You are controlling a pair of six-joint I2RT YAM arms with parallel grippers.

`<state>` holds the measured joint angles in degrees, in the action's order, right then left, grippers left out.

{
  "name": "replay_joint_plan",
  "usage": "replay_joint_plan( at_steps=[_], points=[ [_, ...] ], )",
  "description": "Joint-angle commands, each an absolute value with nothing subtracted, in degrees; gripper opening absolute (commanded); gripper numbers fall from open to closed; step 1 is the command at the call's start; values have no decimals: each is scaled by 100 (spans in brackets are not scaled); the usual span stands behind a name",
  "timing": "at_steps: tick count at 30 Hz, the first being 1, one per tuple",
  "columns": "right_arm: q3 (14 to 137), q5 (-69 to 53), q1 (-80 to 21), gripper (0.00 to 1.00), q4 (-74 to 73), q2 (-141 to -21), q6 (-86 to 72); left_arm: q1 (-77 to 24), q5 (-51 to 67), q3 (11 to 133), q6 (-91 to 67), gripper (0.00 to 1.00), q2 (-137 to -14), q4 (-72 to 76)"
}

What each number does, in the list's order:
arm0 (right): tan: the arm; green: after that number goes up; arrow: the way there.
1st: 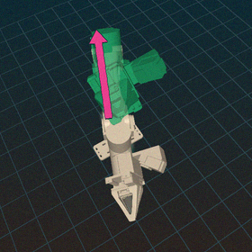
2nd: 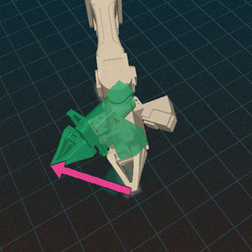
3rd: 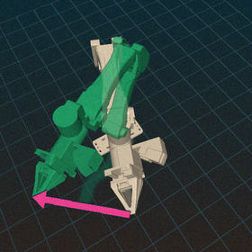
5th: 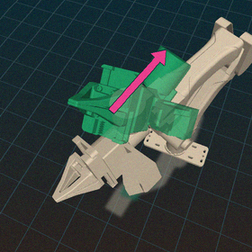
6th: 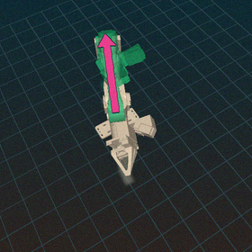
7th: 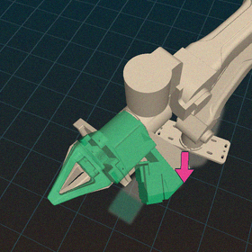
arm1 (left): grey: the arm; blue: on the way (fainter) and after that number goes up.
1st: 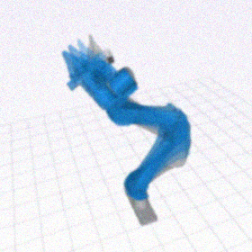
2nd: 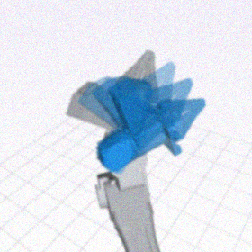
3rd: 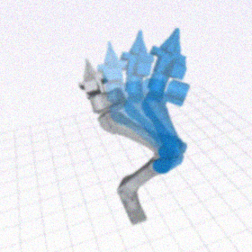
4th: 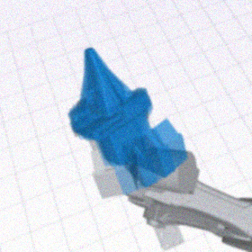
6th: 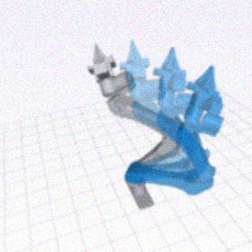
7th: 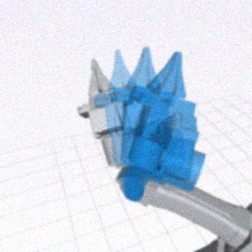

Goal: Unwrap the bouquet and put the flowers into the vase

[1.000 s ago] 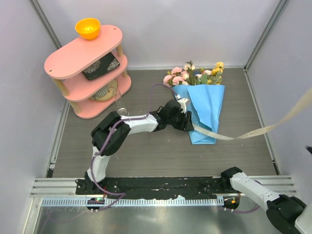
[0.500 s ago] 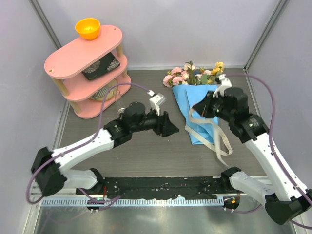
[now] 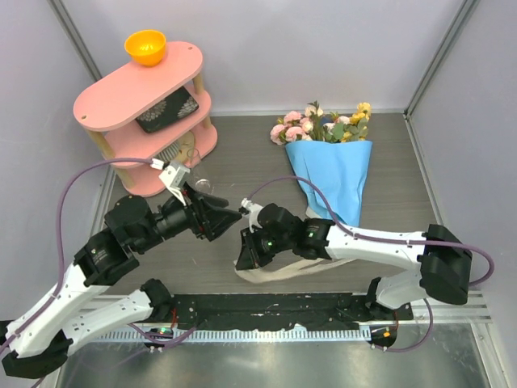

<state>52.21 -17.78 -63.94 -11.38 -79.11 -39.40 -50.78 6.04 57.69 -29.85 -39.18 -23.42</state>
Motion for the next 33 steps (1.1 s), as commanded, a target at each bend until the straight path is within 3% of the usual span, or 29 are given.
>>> replay_joint_plan(
  at_steps=[1, 3, 6, 10, 12, 16, 22, 33],
  points=[
    [5423, -1050, -6302, 32, -796, -7604, -4131, -5080, 142, 5889, -3348, 68, -4017, -3330],
    [5117, -670, -6092, 56, -1150, -7358, -4078, -5080, 106, 5679, -3568, 71, -4017, -3305],
    [4344, -387, -5285, 65, -1598, -6541, -4174, -5080, 140, 5284, -3700, 73, -4165, -2963],
    [3797, -89, -3790, 68, -2572, -5819, -3781, -5080, 544, 4817, -3779, 73, -4815, -1955],
    [3823, 587, -3386, 77, -2794, -5809, -3473, -5080, 904, 4624, -3858, 73, -5393, -1410],
    [4147, 1483, -3234, 78, -3032, -6362, -3375, -5080, 1230, 4518, -3972, 68, -6204, -915],
    [4491, 1574, -3208, 78, -2874, -7285, -3156, -5115, 2143, 4219, -4254, 65, -6942, -282],
    [4711, 1608, -3419, 73, -2601, -7725, -2365, -5212, 2312, 3709, -4087, 60, -6970, 97]
  ],
)
